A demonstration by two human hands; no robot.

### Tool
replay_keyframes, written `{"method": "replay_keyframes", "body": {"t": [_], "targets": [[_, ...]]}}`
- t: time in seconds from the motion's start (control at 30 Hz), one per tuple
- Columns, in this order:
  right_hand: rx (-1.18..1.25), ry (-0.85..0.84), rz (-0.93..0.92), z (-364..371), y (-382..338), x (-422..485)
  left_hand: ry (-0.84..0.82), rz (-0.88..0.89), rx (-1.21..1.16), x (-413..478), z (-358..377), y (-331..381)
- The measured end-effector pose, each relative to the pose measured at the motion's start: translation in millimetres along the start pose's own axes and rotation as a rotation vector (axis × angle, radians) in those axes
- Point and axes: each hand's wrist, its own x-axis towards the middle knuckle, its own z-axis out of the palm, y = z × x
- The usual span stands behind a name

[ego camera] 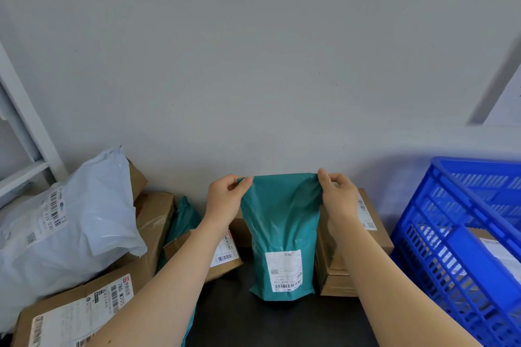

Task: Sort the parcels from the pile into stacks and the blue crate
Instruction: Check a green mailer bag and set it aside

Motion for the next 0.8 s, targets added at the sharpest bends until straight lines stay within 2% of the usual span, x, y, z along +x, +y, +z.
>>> {"method": "replay_keyframes", "body": {"t": [0.2,0.37,0.53,0.6,0.67,0.8], "targets": [[0.083,0.018,-0.002,-10.6,-8.0,1.4,-0.025,-0.043,-0.151,1.5,1.1,5.8],[0.221,0.047,0.067,-16.6,-15.6,2.4,-0.061,-0.069,-0.279,-0.9,10.3,21.6],[0.224,0.052,0.041,-21.3,-23.5,5.5,-0.059,-0.069,-0.348,-0.8,14.3,36.7],[0.299,-0.053,0.022,-25.6,-26.7,3.7,-0.073,-0.097,-0.423,0.9,14.9,42.6],[0.366,-0.267,0.048,-30.4,-23.8,0.0,-0.115,-0.135,-0.522,3.3,15.1,51.0],[0.229,-0.669,0.166,-40.2,14.7,-7.2,-0.173,-0.189,-0.650,5.0,18.1,66.9]]}}
